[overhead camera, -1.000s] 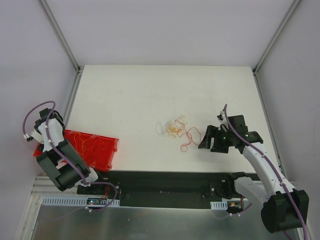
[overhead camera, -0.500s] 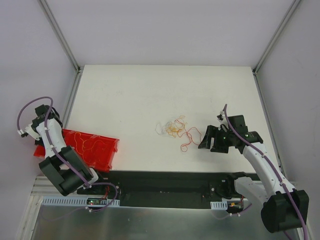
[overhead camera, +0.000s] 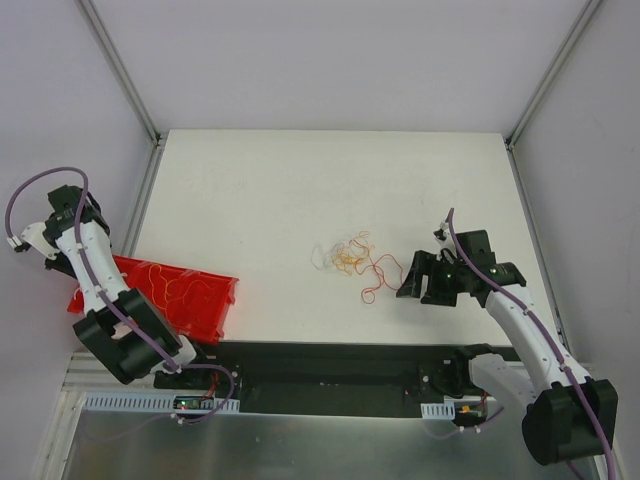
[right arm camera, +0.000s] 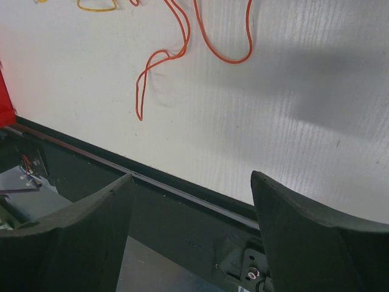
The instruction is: Untangle the cables
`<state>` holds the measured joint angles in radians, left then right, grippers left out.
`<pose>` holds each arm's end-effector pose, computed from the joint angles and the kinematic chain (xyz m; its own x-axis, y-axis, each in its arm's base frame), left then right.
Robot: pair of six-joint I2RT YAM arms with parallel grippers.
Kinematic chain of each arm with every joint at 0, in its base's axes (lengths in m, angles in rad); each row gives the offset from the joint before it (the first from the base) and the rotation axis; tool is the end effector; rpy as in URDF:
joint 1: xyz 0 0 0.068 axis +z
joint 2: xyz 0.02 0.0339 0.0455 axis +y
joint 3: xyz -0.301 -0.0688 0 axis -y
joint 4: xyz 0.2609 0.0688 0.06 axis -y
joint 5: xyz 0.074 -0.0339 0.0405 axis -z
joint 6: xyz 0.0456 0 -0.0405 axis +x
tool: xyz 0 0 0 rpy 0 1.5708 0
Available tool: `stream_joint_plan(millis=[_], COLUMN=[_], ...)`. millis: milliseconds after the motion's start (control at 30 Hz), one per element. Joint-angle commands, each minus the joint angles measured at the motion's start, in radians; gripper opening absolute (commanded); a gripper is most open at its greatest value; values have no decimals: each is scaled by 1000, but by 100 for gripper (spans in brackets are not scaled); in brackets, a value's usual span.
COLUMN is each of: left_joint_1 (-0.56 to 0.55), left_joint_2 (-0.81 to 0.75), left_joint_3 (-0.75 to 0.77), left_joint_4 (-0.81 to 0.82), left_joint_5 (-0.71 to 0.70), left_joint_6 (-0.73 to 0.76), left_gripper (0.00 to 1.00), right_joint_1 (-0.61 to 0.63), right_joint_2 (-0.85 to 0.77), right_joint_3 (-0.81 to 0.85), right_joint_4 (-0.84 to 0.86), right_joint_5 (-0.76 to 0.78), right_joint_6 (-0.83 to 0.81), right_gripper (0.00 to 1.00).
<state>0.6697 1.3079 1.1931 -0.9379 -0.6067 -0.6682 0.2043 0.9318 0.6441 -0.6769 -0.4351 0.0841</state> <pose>0.1901 0.1837 0.3370 -0.0815 -0.7138 -0.6956 -0.9961 0.0339 0.0820 0.1659 0.0540 0.2438 -0.8371 -0.0956 -0.5386 -0.3501 0.8503 0.3930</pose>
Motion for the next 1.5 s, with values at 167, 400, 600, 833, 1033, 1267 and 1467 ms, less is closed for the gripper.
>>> stream_joint_plan(millis=[167, 400, 600, 833, 1033, 1267, 1467], left_joint_1=[10, 13, 13, 21, 21, 21, 19], left_joint_2=[119, 223, 232, 209, 185, 82, 30], left_joint_3=[-10, -20, -35, 0, 14, -32, -1], left_joint_4=[-19, -4, 2, -12, -25, -24, -19], left_joint_5=[-51, -130, -100, -56, -15, 142, 212], left_joint_6=[-77, -90, -108, -126, -103, -82, -22], left_gripper=[0, 0, 0, 20, 62, 78, 90], right_joint_1=[-6, -6, -5, -6, -3, -3, -2], right_joint_2=[10, 24, 19, 22, 19, 35, 36], right_joint_3=[3, 8, 8, 8, 5, 3, 2], right_joint_4=[13, 11, 4, 2, 3, 10, 11], right_joint_5=[-19, -21, -16, -21, -24, -36, -42], right_joint_6=[-21, -21, -21, -21, -21, -21, -23], right_gripper=[79, 79, 79, 79, 79, 79, 79])
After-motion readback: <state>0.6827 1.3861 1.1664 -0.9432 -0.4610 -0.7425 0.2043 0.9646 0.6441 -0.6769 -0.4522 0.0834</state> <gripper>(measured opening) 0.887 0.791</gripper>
